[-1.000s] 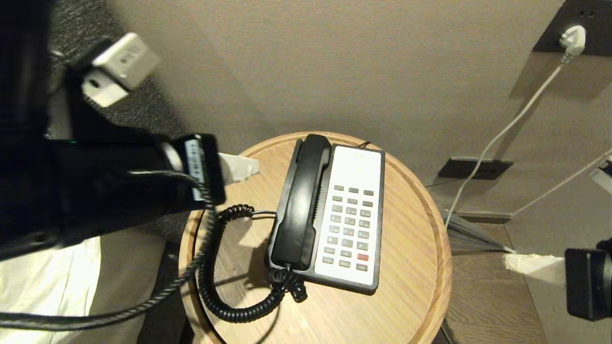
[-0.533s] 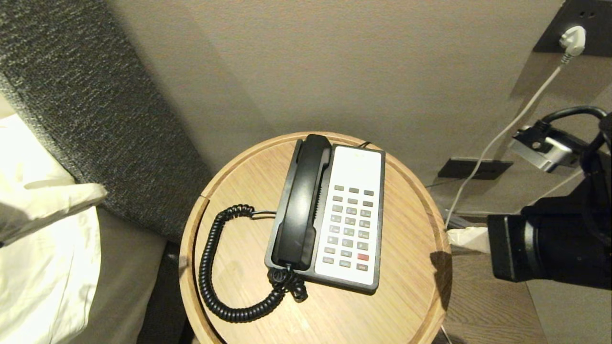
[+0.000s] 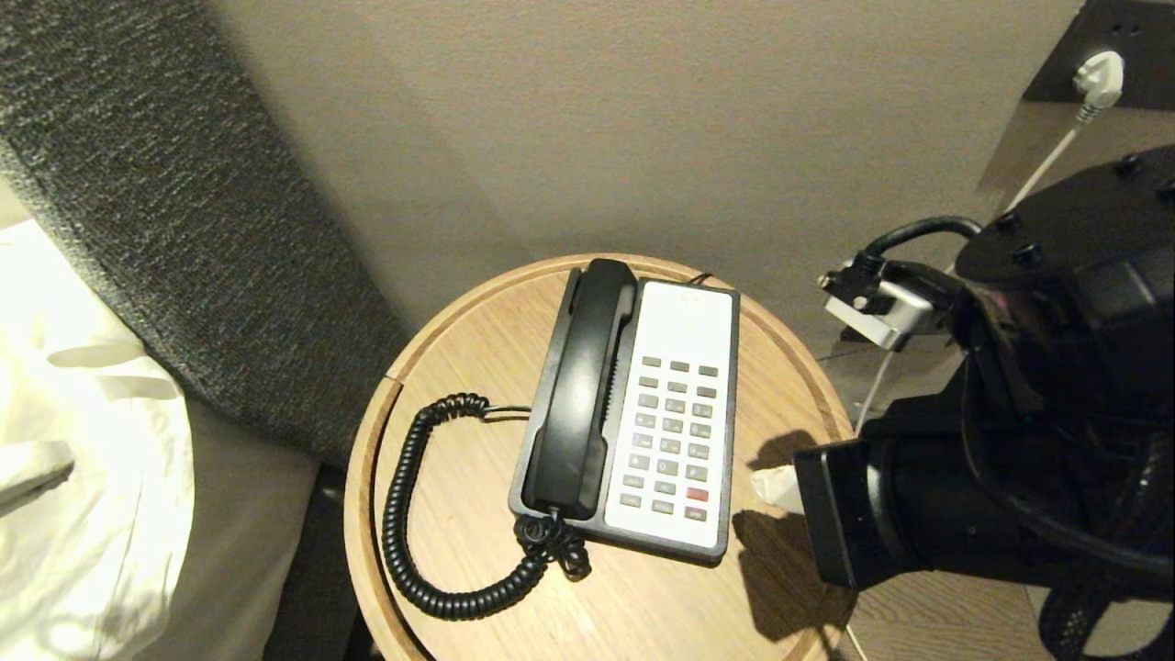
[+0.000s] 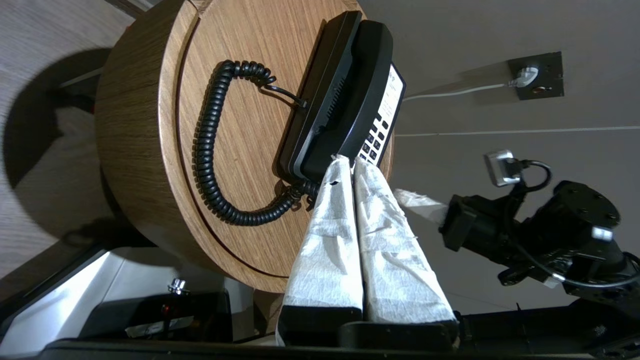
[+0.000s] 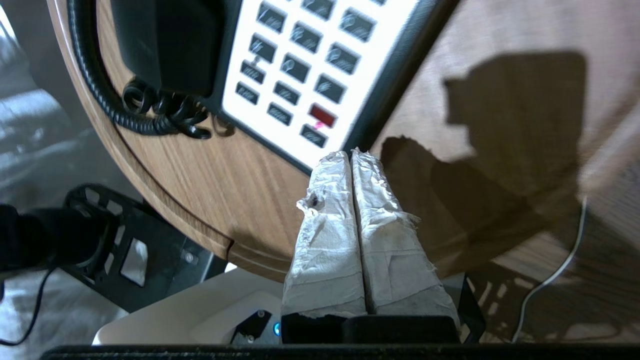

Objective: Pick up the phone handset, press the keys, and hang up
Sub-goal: End the call using the dial pad

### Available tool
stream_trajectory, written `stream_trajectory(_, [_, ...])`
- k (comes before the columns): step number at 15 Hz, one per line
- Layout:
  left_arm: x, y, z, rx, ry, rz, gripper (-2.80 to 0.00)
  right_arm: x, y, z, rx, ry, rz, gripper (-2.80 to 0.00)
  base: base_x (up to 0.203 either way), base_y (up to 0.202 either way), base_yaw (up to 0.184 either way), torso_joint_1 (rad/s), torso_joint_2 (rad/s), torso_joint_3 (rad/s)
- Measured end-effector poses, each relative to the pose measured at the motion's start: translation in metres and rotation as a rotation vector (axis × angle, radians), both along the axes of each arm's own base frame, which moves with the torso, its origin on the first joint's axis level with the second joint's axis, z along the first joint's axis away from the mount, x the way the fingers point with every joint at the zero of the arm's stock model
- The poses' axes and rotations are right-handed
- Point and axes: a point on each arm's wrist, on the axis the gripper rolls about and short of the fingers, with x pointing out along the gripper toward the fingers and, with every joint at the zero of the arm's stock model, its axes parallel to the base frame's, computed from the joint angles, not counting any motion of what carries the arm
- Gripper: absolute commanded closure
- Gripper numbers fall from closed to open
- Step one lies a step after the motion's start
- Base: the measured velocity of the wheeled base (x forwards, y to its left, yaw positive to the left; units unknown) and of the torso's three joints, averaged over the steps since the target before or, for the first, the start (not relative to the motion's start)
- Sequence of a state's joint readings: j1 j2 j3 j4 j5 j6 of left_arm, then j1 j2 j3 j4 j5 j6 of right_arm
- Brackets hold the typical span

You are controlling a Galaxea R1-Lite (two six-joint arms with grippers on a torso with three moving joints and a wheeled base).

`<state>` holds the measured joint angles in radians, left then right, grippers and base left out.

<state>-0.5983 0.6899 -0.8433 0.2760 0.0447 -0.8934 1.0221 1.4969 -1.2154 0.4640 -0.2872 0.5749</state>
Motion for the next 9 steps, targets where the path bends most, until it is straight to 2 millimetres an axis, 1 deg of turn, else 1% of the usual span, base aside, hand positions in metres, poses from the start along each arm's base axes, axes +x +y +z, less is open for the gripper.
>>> stream_trajectory(4, [-0.003, 0.002, -0.007, 0.0, 0.008, -0.013, 0.0, 0.004, 0.014, -0.008, -0.03, 0.015, 0.015, 0.0, 0.0, 0.0, 0.0, 0.0, 0.0, 0.0])
stream_trajectory(9, [-0.005, 0.003, -0.009, 0.0, 0.007, -0.016, 0.0, 0.009, 0.022, -0.016, -0.059, 0.029, 0.017, 0.0, 0.0, 0.0, 0.0, 0.0, 0.0, 0.0])
